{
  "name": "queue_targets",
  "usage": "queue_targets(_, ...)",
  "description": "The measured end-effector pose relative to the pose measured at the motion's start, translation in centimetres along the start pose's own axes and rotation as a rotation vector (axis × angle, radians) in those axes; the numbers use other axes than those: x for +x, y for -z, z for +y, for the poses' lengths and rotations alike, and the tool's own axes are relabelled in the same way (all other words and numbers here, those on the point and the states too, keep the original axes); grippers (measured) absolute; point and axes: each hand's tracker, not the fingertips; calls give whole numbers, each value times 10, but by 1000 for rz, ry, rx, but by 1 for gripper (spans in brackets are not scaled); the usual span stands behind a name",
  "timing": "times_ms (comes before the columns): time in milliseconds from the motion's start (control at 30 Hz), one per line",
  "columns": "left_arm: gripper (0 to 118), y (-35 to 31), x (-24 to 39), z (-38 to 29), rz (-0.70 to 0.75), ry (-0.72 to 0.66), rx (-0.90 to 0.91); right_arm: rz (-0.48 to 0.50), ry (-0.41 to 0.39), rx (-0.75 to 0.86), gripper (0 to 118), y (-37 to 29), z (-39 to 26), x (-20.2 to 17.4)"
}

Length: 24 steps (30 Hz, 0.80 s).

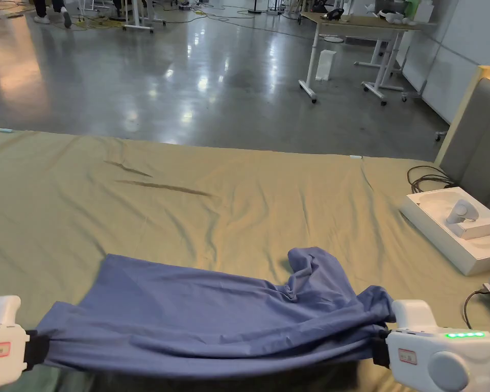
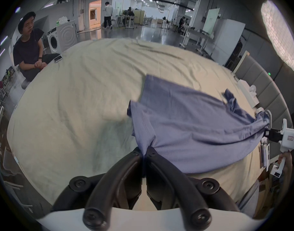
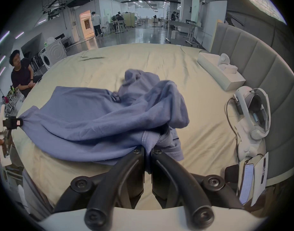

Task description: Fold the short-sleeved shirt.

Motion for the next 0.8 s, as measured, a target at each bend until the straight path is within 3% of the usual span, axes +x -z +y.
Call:
queue_targets(233, 3, -43, -18, 9, -76, -71, 38, 12, -77, -16, 6, -42, -6, 6)
queue_targets(367, 3, -47, -18, -12, -55, -17, -23, 28, -83, -48, 6, -53, -30, 6)
queue_targets(567, 3, -31, -25, -68, -39, -13, -140, 24, -61, -137, 6, -44, -83, 5)
queue_targets(800, 3, 5, -27, -131, 12, 28, -308, -46, -91, -270, 6, -4, -150, -6)
